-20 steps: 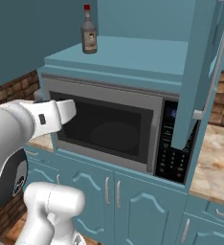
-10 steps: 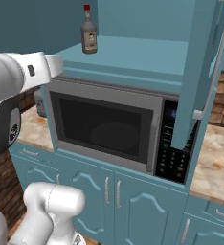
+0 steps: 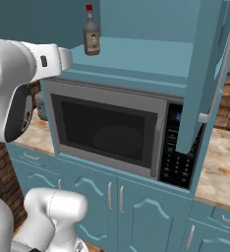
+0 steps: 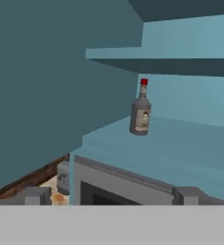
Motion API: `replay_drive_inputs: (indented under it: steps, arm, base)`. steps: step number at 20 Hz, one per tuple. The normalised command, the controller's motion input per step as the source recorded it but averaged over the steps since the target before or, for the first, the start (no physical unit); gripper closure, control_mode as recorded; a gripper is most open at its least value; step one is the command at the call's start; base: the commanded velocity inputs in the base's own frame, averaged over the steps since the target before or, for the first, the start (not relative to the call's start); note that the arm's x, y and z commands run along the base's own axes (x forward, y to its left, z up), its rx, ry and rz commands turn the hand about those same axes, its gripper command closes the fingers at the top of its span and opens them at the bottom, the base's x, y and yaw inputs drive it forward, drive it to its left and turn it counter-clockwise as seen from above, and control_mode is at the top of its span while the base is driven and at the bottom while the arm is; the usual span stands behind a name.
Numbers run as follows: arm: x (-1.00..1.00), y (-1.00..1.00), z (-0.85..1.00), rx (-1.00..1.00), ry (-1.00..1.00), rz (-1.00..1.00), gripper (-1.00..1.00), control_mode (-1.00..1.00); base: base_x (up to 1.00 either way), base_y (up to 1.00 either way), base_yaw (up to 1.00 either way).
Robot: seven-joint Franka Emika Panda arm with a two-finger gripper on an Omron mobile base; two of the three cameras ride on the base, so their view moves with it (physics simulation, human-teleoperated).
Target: Get the candle and the liquor from the cabinet and move them to the dining counter.
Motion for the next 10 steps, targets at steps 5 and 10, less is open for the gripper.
replay_drive_inputs:
  steps: [5, 10]
  arm:
    - [0.49, 0.00, 0.03, 0.13, -0.02, 0.00, -1.00, -1.00]
    - [0.37, 0.00, 0.02, 0.10, -0.12, 0.00, -1.00, -1.00]
  base:
    - [0.00, 0.00, 0.00]
    - [0.00, 0.00, 0.00]
